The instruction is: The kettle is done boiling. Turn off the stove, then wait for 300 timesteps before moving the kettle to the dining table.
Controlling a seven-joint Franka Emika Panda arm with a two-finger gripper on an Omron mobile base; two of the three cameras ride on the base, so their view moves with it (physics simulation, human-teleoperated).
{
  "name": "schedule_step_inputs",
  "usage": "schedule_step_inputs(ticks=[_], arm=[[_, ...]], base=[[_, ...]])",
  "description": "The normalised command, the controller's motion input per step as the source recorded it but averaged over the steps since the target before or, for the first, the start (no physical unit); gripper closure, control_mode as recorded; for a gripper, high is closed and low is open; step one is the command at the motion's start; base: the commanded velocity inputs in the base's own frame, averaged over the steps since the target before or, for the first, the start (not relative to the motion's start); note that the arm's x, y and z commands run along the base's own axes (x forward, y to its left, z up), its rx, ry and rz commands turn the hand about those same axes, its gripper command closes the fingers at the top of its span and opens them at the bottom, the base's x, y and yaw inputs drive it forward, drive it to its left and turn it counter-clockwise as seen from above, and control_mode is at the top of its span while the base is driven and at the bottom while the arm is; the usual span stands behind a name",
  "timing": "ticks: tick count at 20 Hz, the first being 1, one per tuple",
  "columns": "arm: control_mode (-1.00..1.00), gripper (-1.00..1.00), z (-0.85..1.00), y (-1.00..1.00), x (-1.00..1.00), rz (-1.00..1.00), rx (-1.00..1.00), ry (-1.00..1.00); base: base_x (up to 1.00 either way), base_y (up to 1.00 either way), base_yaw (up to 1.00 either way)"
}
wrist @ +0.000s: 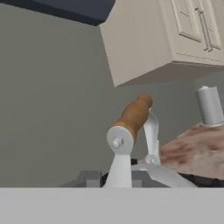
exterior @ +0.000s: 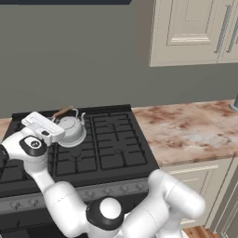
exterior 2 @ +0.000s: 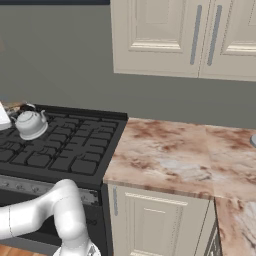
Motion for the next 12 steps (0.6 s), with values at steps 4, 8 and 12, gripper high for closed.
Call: schedule_step_inputs(ticks=[4, 8, 12], arm=[[-1.00, 1.00, 0.46, -0.08, -0.24, -0.10, 0.00, -0.04], [-1.00, 1.00, 0.44, -0.18, -0.30, -0.11, 0.00, -0.05], [-1.00, 1.00, 0.38, -0.29, -0.31, -0.12, 0.00, -0.03]], base=[[0.00, 0.00, 0.00], [0.00, 0.00, 0.00], [0.00, 0.00, 0.00]])
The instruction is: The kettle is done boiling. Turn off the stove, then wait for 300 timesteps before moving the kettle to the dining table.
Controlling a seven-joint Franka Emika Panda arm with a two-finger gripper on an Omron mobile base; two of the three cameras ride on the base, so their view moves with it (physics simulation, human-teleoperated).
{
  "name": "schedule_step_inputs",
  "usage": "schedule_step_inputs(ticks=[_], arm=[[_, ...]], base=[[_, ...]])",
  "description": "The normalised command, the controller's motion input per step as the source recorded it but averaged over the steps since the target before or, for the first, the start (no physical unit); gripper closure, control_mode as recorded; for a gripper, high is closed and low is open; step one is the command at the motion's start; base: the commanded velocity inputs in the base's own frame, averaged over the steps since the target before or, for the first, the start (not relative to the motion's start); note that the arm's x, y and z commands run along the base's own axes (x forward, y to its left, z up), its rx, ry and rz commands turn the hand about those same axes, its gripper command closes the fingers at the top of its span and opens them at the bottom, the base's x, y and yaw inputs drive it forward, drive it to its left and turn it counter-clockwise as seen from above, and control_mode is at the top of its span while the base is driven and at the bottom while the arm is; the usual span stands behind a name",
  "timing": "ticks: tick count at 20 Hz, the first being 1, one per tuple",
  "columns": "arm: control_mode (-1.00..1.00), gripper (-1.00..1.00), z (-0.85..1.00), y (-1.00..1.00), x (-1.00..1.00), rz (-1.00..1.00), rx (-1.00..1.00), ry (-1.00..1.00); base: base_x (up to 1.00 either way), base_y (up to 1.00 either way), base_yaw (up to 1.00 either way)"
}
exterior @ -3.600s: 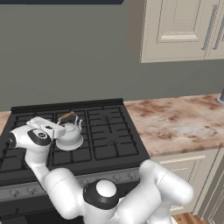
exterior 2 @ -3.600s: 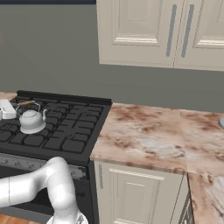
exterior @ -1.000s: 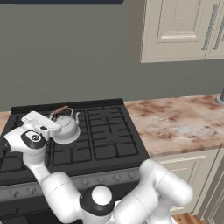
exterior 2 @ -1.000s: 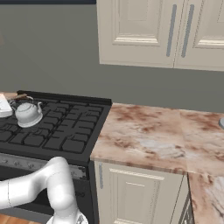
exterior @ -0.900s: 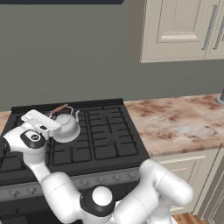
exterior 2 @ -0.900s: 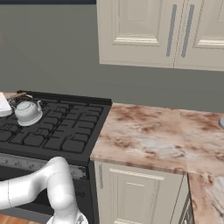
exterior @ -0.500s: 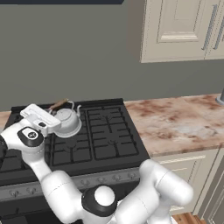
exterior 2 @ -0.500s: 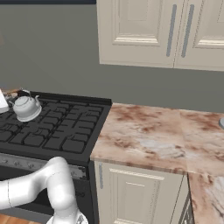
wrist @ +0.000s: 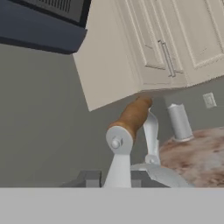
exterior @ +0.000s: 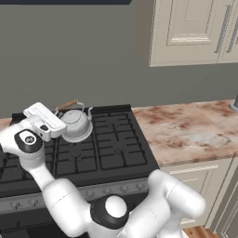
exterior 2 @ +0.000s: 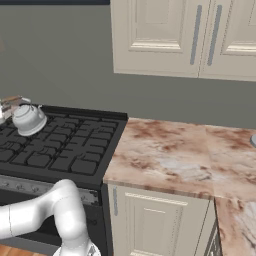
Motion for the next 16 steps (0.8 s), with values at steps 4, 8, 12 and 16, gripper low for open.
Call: schedule_step_inputs(ticks=[4, 8, 12, 16], arm=[[-1.00, 1.00, 0.33, -0.39, -0.27, -0.10, 0.00, -0.05], [-1.00, 1.00, 0.29, -0.41, -0.23, -0.09, 0.00, -0.03], [-1.00, 1.00, 0.26, -0.42, -0.21, -0.08, 0.00, -0.03], [-1.00, 1.00, 0.23, -0.42, -0.25, -0.09, 0.00, -0.03]], base=[[0.00, 0.00, 0.00], [0.00, 0.00, 0.00], [0.00, 0.00, 0.00], [0.00, 0.00, 0.00]])
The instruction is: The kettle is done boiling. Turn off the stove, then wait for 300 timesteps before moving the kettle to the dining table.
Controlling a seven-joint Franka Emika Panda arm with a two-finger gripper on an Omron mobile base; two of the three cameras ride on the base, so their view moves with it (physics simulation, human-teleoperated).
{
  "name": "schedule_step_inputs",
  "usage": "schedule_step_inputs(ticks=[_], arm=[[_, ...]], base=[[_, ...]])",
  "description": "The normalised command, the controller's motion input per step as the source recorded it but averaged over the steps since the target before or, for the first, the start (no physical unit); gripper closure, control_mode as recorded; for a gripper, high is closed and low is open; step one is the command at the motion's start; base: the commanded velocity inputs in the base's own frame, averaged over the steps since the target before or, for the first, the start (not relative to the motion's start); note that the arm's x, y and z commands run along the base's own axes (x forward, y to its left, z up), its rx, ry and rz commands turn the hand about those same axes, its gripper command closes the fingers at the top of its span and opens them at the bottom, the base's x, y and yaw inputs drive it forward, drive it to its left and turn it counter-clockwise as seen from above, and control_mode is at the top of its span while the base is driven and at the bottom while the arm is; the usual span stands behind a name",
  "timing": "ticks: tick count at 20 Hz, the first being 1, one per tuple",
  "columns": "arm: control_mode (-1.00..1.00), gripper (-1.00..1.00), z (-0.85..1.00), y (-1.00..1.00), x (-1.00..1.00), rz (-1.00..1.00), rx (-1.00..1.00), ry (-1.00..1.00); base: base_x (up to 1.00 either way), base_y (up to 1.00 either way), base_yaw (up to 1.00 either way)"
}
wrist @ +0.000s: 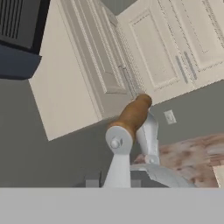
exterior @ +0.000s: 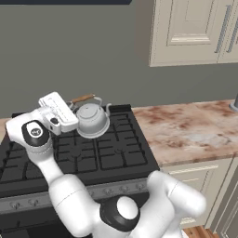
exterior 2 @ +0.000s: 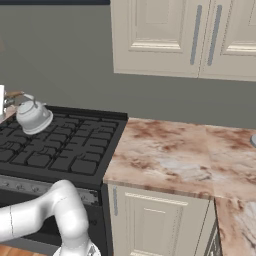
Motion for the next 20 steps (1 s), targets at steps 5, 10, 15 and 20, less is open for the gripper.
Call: schedule_step_inputs(ticks=[5, 10, 15, 20], arm=[[-1.00, 1.00, 0.17, -0.37, -0.25, -0.09, 0.00, -0.04], [-1.00, 1.00, 0.13, -0.37, -0.28, -0.09, 0.00, -0.02], [-1.00, 1.00, 0.07, -0.29, -0.18, -0.08, 0.00, -0.01], [-1.00, 1.00, 0.00, 0.00, 0.00, 0.00, 0.00, 0.01]], base=[[0.00, 0.00, 0.00], [0.00, 0.00, 0.00], [0.00, 0.00, 0.00], [0.00, 0.00, 0.00]])
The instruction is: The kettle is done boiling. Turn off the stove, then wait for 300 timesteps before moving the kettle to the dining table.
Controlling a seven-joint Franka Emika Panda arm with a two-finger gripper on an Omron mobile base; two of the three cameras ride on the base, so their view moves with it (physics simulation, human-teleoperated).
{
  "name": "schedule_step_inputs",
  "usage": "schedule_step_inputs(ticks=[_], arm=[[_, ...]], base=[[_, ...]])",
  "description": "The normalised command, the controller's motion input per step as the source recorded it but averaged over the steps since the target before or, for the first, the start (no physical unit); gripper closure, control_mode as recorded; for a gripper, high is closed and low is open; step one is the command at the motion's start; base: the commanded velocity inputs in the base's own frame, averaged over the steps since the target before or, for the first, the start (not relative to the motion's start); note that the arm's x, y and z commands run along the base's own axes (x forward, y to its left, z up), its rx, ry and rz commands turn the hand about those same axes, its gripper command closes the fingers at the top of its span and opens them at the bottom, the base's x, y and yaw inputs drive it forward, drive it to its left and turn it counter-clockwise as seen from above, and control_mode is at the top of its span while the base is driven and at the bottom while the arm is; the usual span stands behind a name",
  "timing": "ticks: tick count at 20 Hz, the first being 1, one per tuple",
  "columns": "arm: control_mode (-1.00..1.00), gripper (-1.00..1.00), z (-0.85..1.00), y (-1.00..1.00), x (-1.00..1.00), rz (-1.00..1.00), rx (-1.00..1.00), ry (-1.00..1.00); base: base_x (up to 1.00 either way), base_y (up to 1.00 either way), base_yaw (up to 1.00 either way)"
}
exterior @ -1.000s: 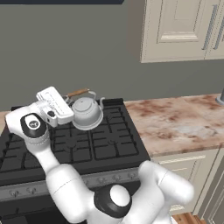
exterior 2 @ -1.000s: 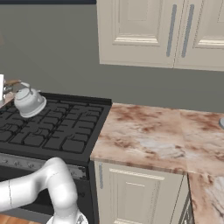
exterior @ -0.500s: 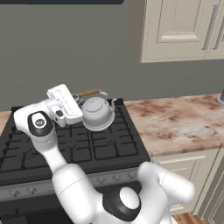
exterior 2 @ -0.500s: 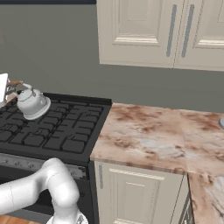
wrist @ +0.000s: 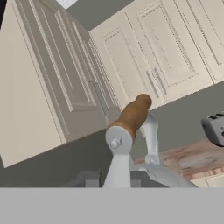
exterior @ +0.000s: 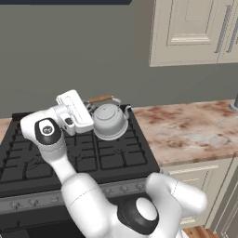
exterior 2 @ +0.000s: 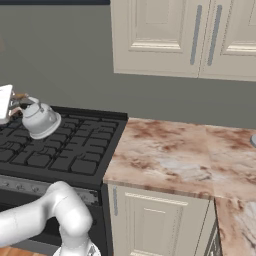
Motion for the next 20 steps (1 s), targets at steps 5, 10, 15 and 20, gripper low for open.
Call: schedule_step_inputs(ticks=[5, 10, 15, 20], arm=[[-1.00, 1.00, 0.02, 0.00, -0.16, -0.02, 0.00, -0.07], [1.00, 1.00, 0.00, 0.00, 0.00, 0.00, 0.00, 0.00], [1.00, 1.00, 0.00, 0.00, 0.00, 0.00, 0.00, 0.00], [1.00, 1.00, 0.00, 0.00, 0.00, 0.00, 0.00, 0.00]], base=[[0.00, 0.00, 0.00], [-0.56, 0.00, -0.10], [-0.59, 0.00, -0.14], [-0.57, 0.08, -0.09]])
